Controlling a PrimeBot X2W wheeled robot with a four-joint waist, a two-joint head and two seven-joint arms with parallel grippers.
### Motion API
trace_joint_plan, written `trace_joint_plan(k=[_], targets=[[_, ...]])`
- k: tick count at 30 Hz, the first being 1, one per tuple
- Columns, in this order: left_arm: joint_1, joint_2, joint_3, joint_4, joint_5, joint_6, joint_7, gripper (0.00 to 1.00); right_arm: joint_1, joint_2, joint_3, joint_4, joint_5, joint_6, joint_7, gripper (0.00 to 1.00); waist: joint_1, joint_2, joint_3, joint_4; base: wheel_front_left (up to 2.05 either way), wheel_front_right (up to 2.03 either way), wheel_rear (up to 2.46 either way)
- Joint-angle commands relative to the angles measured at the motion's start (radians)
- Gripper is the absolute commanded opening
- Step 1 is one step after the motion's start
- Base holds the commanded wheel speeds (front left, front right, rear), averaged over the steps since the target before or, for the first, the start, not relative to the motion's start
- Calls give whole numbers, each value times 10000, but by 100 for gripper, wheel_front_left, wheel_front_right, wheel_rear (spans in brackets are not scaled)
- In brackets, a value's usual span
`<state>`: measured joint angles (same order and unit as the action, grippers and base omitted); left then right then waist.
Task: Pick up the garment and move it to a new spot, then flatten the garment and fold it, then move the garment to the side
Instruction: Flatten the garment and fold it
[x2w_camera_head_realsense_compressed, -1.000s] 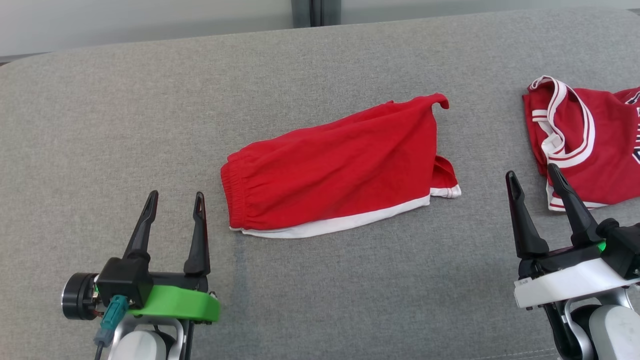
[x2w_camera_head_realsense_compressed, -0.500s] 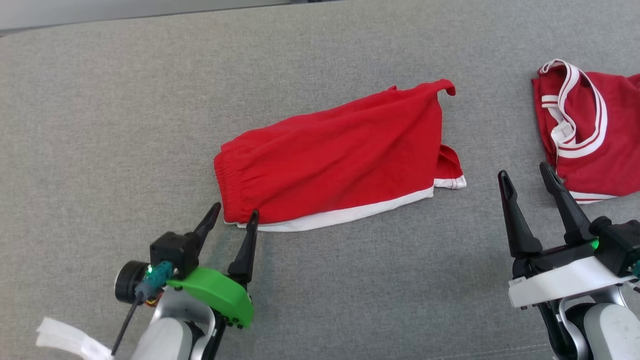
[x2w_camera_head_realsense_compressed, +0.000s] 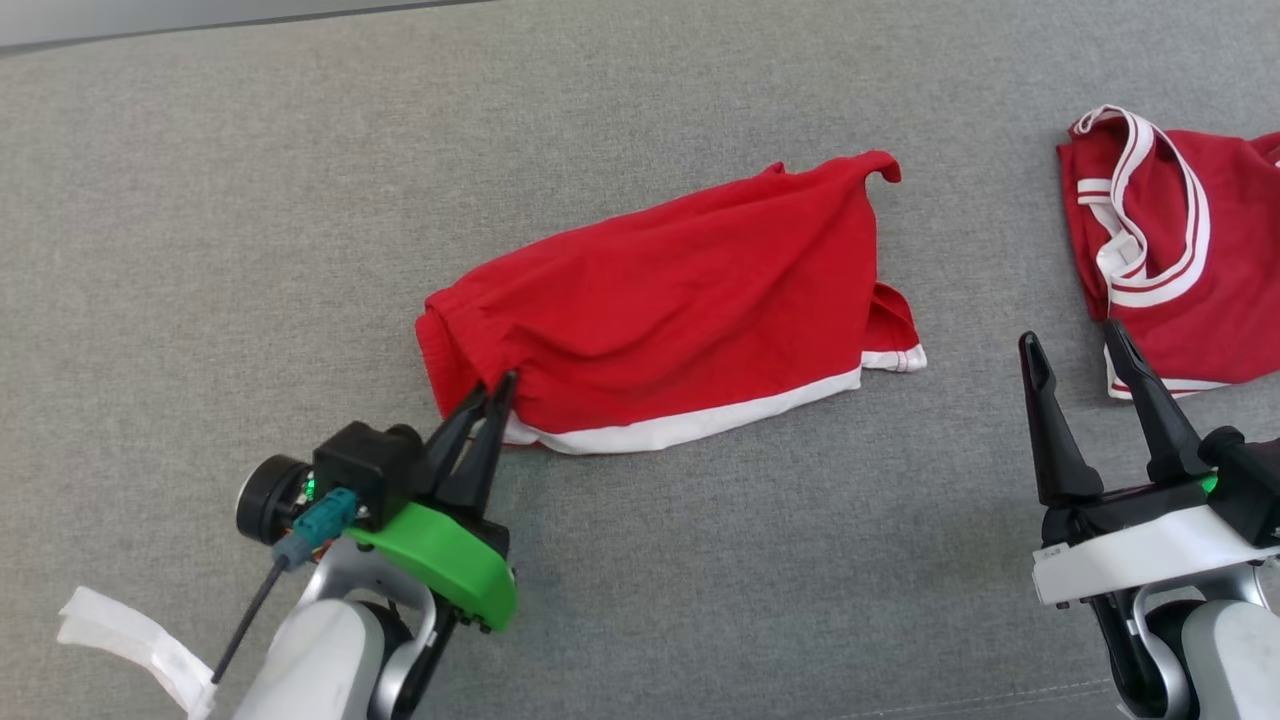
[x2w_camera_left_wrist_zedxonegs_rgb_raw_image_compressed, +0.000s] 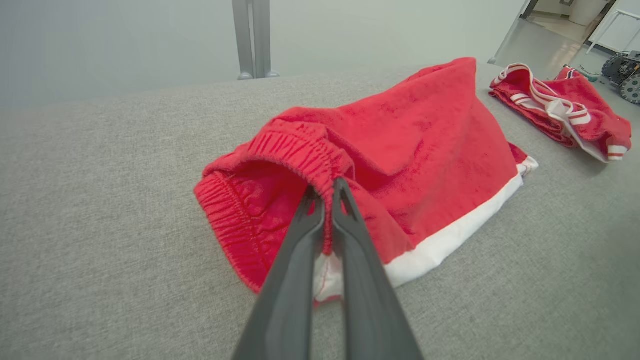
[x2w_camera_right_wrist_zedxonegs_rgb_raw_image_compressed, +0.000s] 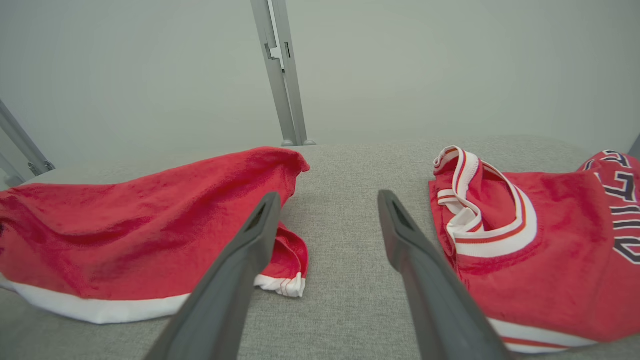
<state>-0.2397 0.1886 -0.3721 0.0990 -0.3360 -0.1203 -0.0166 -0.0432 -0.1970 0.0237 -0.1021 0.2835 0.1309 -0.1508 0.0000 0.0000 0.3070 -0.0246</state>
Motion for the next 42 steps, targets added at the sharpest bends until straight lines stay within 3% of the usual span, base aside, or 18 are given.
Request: trace_joint_plan(k=[1,9,18,24,38,39,40,41,42], targets=[[160,149,-165,-411,119,-33,175,0,135,51,-84,13,-55,-3,32,100,0,0,-116,78,0,0,0],[700,632,-676,-3302,130,81,1539,0,316,240,-429,38,-50,-3,61,100,0,0,-420,292,0,0,0],[1392,989,-163,-5388,-182,746,2541,0,381,445,-659,-59,-77,-3,129,100,0,0,-432,497,0,0,0],[1326,963,322,-4341,-663,848,2462,0,111,431,-548,-106,-30,-4,142,100,0,0,-61,257,0,0,0],[-820,388,1163,76,-1281,663,925,0,-281,413,-406,-101,-9,-2,100,100,0,0,805,-196,0,0,0],[-925,349,1192,331,-1318,650,878,8,-291,410,-405,-103,-20,-2,94,100,0,0,821,-189,0,0,0],[-1026,299,1249,580,-1382,632,741,39,-317,392,-369,-108,-41,-2,97,100,0,0,835,-181,0,0,0],[-1122,247,1308,760,-1427,631,603,100,-359,376,-338,-114,-64,-2,94,100,0,0,842,-173,0,0,0],[-1191,238,1347,993,-1384,632,401,100,-411,357,-303,-117,-90,-2,94,100,0,0,833,-165,0,0,0]])
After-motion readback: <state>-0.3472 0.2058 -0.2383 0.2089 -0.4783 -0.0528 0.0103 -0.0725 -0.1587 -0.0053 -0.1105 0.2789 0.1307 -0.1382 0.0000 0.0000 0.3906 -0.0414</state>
